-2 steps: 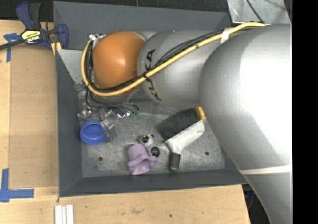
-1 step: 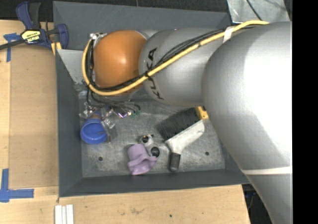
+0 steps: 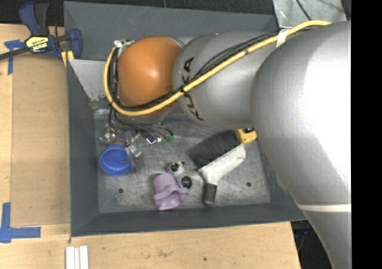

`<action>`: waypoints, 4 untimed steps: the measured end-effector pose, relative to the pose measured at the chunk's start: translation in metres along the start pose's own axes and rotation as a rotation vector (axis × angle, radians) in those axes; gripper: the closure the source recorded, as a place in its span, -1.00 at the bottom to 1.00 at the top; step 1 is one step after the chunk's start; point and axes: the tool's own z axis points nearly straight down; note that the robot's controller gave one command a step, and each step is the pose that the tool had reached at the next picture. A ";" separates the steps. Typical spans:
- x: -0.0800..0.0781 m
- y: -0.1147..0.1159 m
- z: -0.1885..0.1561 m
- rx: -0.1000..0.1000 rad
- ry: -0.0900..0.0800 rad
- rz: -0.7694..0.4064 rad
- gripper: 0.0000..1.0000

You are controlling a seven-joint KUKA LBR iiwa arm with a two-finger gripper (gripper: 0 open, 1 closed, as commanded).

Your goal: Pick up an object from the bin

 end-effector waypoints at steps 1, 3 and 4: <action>-0.004 0.003 -0.012 0.002 -0.003 0.009 1.00; -0.008 0.000 -0.086 0.004 -0.013 0.022 1.00; 0.004 0.006 -0.139 0.001 -0.003 -0.019 1.00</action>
Offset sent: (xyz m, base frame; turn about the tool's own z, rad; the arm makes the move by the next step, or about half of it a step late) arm 0.0071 -0.0047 0.1300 0.0484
